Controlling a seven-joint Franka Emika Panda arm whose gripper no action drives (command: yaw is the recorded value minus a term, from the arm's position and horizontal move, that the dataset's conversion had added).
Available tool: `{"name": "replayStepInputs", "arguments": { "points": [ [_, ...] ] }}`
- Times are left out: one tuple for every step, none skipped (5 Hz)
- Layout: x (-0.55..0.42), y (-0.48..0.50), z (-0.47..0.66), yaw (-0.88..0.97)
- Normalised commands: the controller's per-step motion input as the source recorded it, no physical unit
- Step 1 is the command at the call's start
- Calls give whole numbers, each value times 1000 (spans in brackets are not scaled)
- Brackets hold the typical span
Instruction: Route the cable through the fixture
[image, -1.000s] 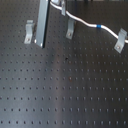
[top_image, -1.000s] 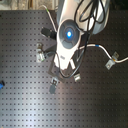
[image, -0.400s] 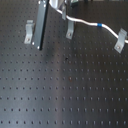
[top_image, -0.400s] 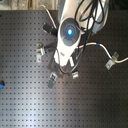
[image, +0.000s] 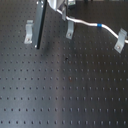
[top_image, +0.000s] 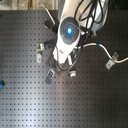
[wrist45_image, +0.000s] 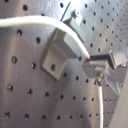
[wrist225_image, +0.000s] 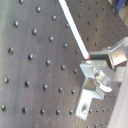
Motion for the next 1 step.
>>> {"name": "replayStepInputs", "arguments": {
  "points": [
    [-86, -138, 222, 0]
  ]
}}
